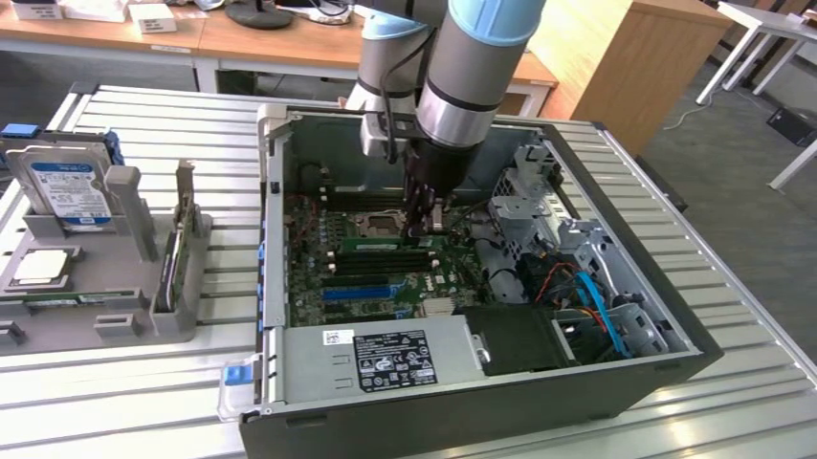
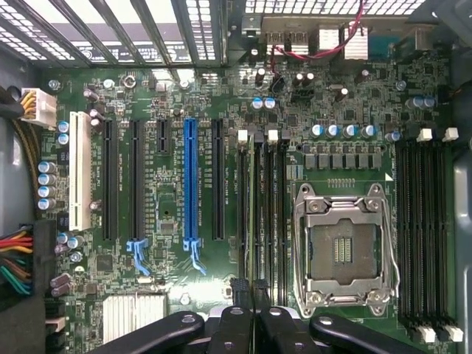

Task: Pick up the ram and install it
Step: 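Insert the ram into the slot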

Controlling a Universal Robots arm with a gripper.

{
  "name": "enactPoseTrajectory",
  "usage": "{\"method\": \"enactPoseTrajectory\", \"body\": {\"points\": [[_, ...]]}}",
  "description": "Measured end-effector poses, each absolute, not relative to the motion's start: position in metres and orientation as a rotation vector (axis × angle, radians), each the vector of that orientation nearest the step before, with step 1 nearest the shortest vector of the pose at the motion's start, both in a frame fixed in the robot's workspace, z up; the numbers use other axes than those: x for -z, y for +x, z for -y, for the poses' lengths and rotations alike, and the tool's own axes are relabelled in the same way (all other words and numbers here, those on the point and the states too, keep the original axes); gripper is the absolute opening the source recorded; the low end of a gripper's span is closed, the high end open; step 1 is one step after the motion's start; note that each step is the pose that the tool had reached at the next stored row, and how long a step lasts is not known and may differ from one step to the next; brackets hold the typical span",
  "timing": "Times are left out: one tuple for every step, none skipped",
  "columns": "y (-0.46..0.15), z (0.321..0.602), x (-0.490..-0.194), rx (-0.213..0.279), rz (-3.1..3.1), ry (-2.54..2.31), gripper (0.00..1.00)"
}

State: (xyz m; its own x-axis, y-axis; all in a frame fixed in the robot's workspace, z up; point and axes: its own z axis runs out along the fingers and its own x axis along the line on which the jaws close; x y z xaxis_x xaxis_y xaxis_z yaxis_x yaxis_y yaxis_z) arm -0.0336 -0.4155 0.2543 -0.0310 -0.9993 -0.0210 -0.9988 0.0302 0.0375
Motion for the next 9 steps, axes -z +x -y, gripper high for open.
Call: {"method": "enactPoseTrajectory", "body": {"points": [[-0.0336, 0.4156, -0.2530, 0.065, 2.247, 2.179, 0.12], [-0.0336, 0.4156, -0.2516, 0.065, 2.247, 2.179, 0.12], [-0.0336, 0.4156, -0.2503, 0.065, 2.247, 2.179, 0.12], [-0.0336, 0.4156, -0.2491, 0.065, 2.247, 2.179, 0.12], [-0.0336, 0.4156, -0.2478, 0.065, 2.247, 2.179, 0.12], [-0.0336, 0.4156, -0.2466, 0.065, 2.247, 2.179, 0.12], [-0.0336, 0.4156, -0.2455, 0.065, 2.247, 2.179, 0.12], [-0.0336, 0.4156, -0.2446, 0.065, 2.247, 2.179, 0.12], [-0.0336, 0.4156, -0.2444, 0.065, 2.247, 2.179, 0.12]]}}
